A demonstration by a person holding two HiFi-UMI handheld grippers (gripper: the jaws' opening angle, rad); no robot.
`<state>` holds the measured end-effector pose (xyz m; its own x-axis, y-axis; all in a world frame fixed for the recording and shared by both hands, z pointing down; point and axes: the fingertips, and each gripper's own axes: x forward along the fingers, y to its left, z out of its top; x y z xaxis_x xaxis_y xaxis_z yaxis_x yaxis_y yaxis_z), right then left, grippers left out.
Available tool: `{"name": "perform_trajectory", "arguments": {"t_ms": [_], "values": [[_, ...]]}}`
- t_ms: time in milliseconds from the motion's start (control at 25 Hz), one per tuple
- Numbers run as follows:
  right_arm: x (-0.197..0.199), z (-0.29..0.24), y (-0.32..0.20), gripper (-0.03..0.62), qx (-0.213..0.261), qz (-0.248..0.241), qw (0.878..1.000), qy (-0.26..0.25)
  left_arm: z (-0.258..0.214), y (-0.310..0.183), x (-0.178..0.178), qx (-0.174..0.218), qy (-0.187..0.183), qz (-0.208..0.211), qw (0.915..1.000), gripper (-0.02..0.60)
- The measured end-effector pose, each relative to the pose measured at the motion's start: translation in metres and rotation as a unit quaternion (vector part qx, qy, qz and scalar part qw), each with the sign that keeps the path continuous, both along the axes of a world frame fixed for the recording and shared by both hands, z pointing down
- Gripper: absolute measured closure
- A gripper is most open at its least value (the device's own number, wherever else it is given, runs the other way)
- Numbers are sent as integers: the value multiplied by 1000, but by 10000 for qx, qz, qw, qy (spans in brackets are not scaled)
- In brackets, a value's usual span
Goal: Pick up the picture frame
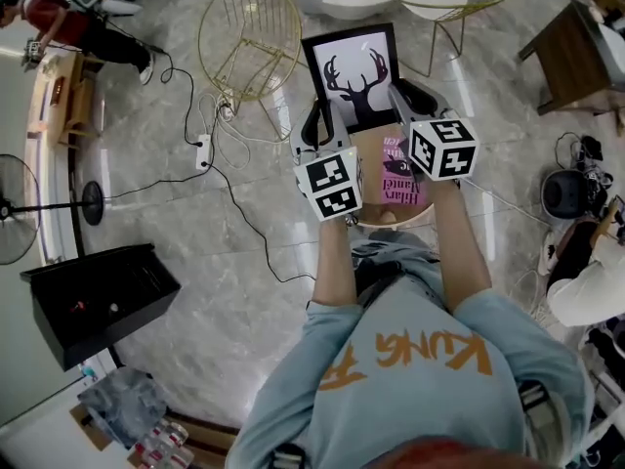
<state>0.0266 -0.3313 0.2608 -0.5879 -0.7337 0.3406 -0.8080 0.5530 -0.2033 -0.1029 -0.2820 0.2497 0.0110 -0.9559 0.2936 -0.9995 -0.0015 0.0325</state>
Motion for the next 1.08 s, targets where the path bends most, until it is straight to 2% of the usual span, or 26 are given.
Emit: {"name": "perform_trajectory", "arguments": {"t_ms": [200,400,600,1080], "values": [[0,-45,3,530,572,-22,9983,-125,-44,5,2,423,-187,62,9989,502],[-13,-73,-7,528,872,-108,9959,-223,-71,-5,-12,654,-198,51,9977,502],[0,-102,0,526,1171,-226,9924,-319,-98,3,2,881,-243,-27,9958,502],[24,-105,2,526,1331,-173,9904,-336,-100,3,24,929,-284,-24,9953,502]]}}
